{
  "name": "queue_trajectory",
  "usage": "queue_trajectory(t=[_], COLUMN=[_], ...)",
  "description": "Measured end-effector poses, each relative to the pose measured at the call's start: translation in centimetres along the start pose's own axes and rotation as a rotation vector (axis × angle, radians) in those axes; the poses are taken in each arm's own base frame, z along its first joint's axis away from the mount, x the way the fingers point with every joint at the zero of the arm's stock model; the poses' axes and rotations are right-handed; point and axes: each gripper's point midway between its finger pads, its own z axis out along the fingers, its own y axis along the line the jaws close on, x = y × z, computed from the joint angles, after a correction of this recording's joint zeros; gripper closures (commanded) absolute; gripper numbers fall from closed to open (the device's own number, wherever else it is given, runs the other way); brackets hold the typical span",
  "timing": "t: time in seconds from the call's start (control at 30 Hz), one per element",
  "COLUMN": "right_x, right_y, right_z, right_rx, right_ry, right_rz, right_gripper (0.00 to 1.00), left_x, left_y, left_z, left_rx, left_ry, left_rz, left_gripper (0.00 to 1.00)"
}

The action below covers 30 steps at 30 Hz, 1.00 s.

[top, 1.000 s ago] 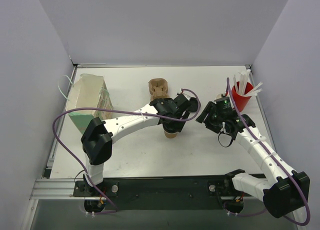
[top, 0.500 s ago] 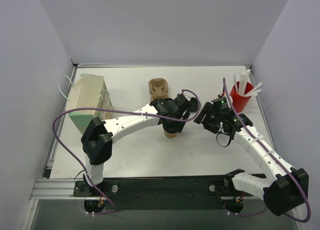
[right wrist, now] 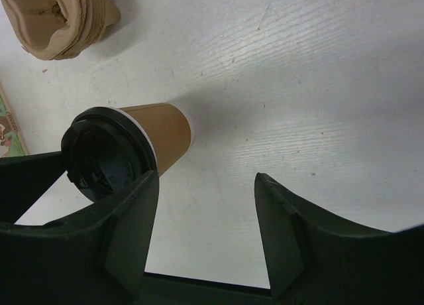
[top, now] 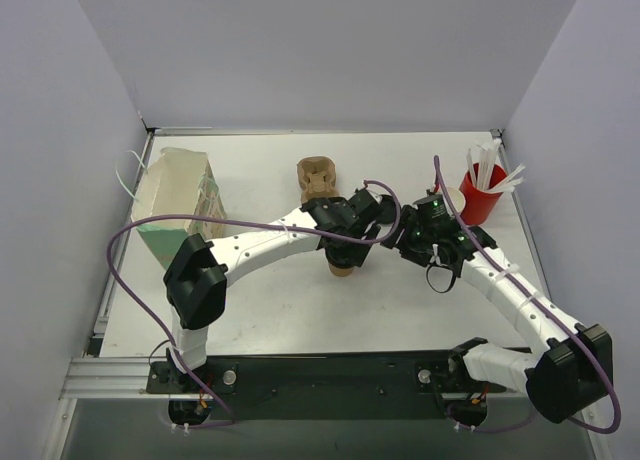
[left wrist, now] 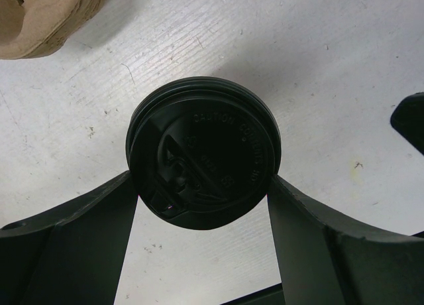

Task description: Pack the takeout coffee

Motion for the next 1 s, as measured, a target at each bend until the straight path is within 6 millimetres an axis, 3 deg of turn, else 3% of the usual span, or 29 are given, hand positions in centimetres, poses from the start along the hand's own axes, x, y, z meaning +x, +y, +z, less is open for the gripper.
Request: queue_trajectory(t=[0.3,0.47,0.77,1.0], right_x=[0.35,0.57,0.69,0.7], right_y=[0.72,0.77,0.87,0.88], right_z=[0.67,0.92,0.91,0.92], right_rx=[-0.026,-0.028,-0.031,-0.031], right_ry=[0.012,0.021,0.022,0.023], right_rz=[0.003,0.005,0.001,0.001], right_gripper=[0.45,0.45,0.45,0.46], left_x=[0.61,0.62,0.55,0.41], left_y=[0.02,-0.04,0.01,0.38], left_z=[0.6,0.77,0.76,0.83], left_rx=[-0.003,-0.001,-0.002,-0.006], left_ry=[0.019,0.016,0.014,0.013], left_rz=[0.004,0.002,0.001,-0.007], left_gripper=[0.34,0.21,0.07,0.04])
